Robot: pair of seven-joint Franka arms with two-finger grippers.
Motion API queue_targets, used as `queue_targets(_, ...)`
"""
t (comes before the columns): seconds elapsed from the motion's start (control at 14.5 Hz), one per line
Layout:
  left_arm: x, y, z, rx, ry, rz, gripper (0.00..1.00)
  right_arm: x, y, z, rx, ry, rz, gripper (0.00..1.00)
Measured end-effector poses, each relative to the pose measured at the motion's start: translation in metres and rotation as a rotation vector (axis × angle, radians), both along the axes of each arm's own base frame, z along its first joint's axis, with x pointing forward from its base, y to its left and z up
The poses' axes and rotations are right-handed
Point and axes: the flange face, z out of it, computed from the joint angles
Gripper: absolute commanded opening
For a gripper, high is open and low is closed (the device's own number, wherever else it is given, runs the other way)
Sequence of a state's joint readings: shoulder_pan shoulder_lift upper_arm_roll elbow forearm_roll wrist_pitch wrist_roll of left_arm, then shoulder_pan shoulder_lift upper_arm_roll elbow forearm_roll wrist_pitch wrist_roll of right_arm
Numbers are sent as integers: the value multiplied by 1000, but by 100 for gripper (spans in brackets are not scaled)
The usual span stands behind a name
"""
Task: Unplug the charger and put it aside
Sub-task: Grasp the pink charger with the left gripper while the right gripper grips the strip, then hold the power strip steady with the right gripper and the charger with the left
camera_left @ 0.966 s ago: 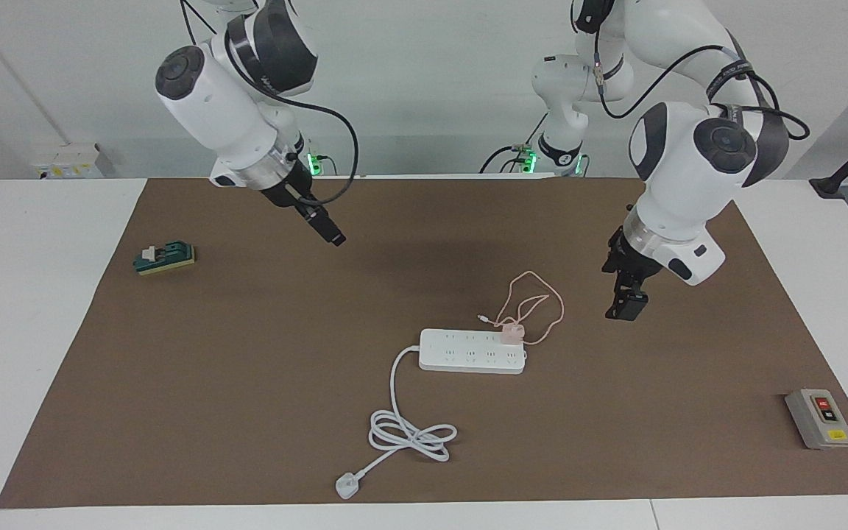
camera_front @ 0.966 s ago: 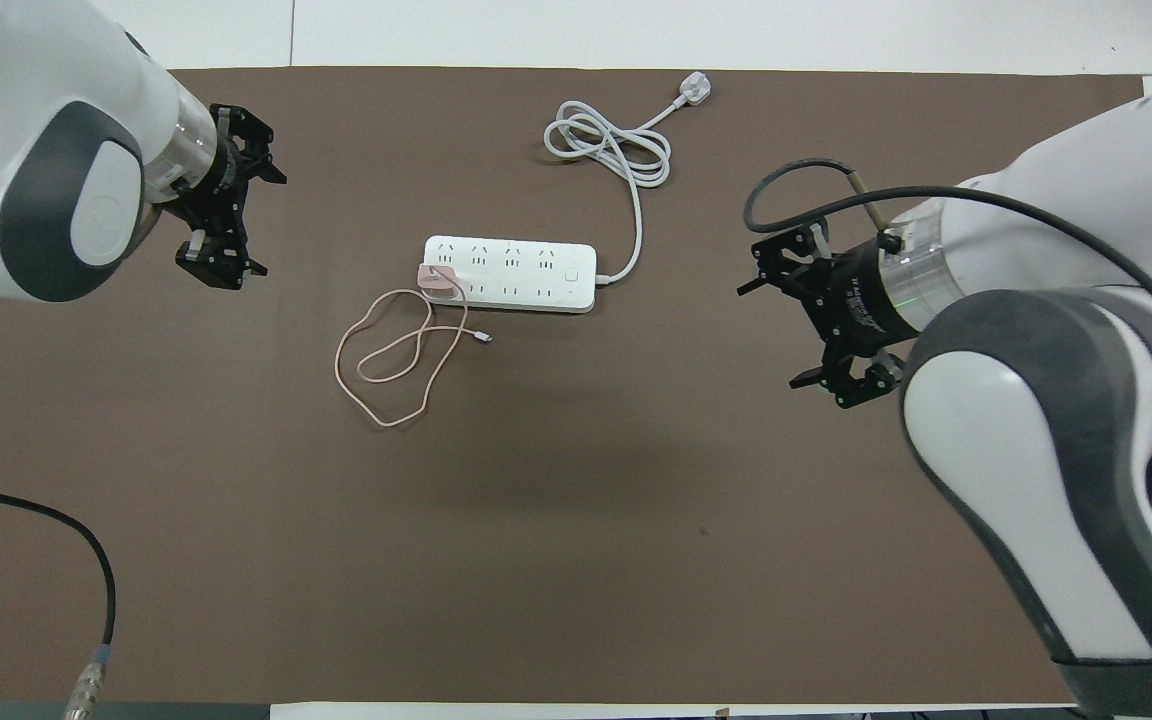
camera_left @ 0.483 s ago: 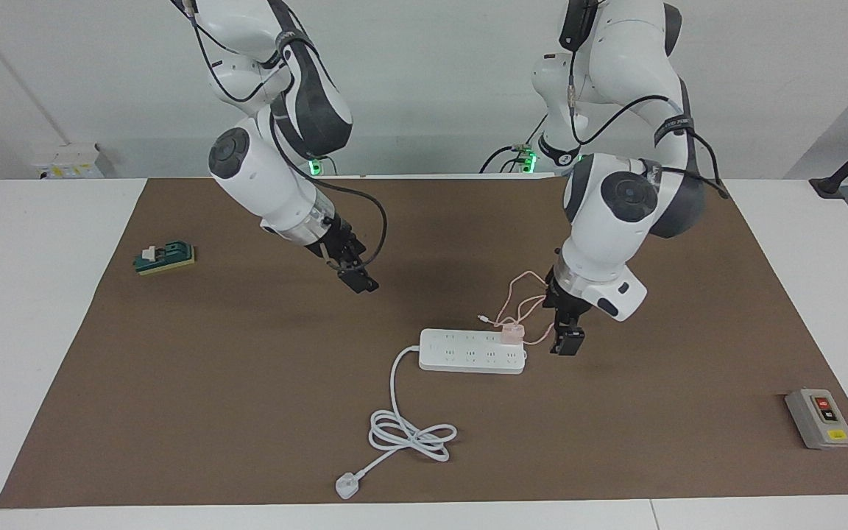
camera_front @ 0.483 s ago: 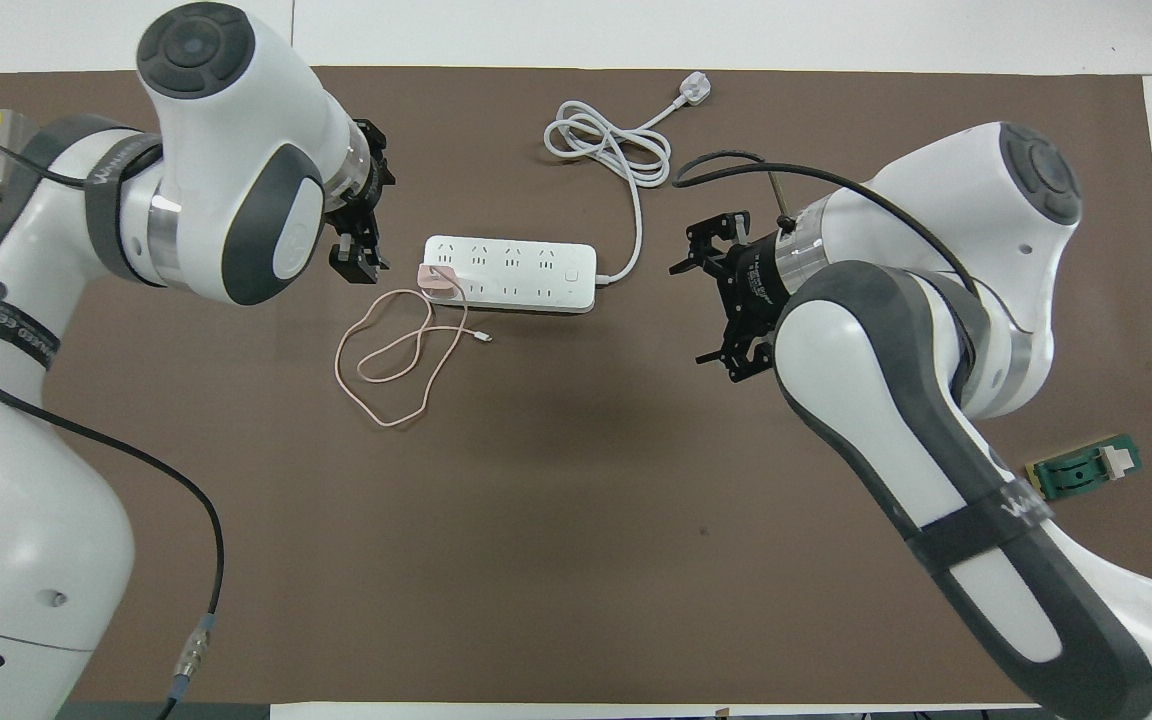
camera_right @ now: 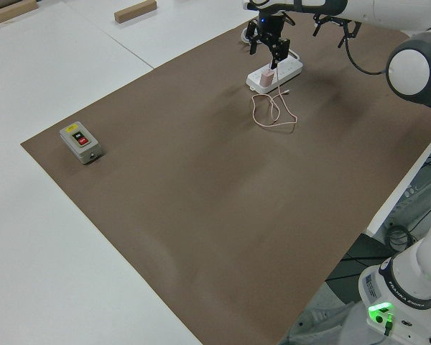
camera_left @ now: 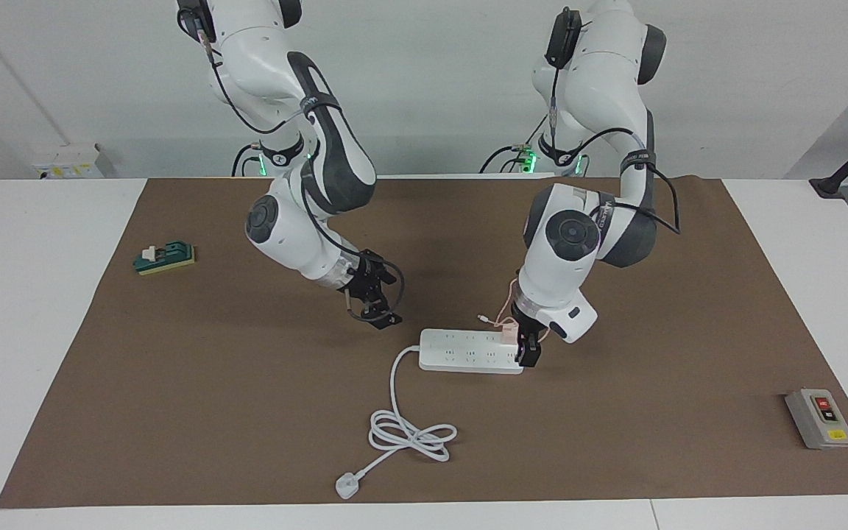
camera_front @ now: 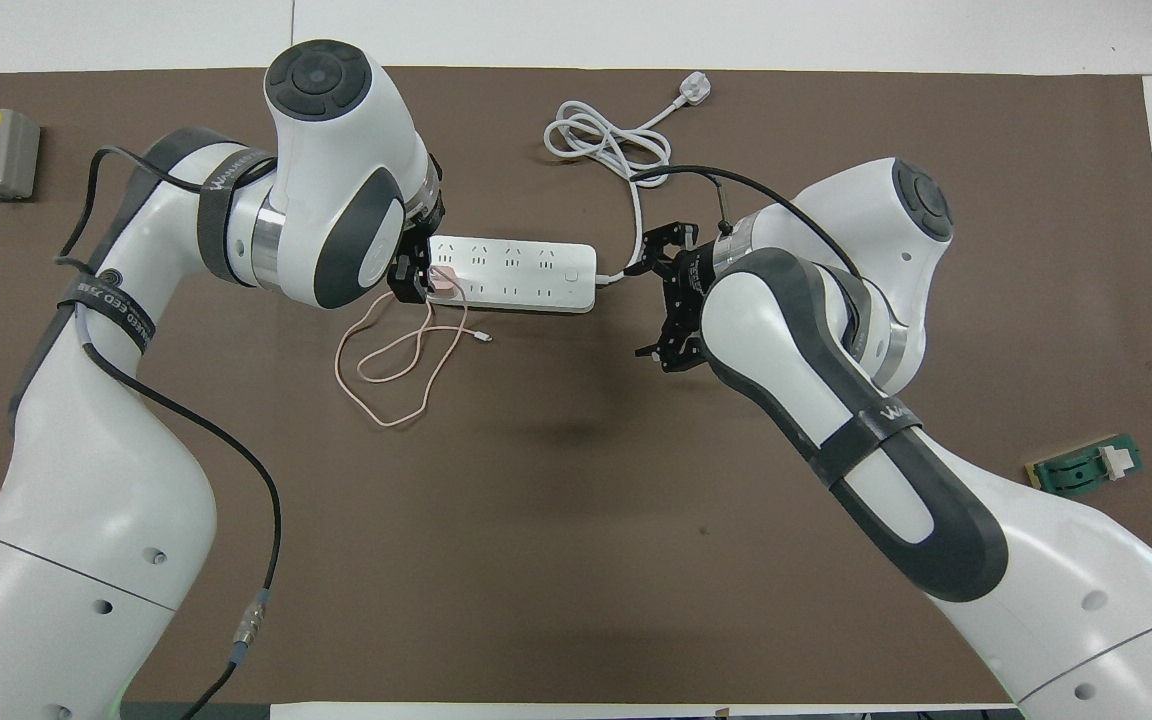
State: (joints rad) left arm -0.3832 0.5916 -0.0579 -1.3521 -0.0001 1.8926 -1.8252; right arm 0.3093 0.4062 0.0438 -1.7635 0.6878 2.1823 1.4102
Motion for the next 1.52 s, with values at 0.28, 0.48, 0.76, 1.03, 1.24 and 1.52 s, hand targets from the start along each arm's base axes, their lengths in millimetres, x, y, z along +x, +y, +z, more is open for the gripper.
queue_targets(0.28,-6,2,-3,23,49,-2,100,14,23,-12,7,-6,22,100)
queue_targets(0.48,-6,2,-5,26,55,-2,98,26,35,-20,15,-33,54,100)
queue_targets(0.76,-6,2,-9,28,61,-3,95,32,37,-58,27,4,48,100)
queue_targets(1.03,-6,2,-28,39,86,-3,82,39,45,-70,29,-20,32,100)
queue_targets(1.24,-6,2,-33,42,92,-3,47,43,47,-72,26,-44,19,100)
queue_targets(1.52,-7,-2,-33,42,92,-9,0,52,54,-69,32,-74,17,100)
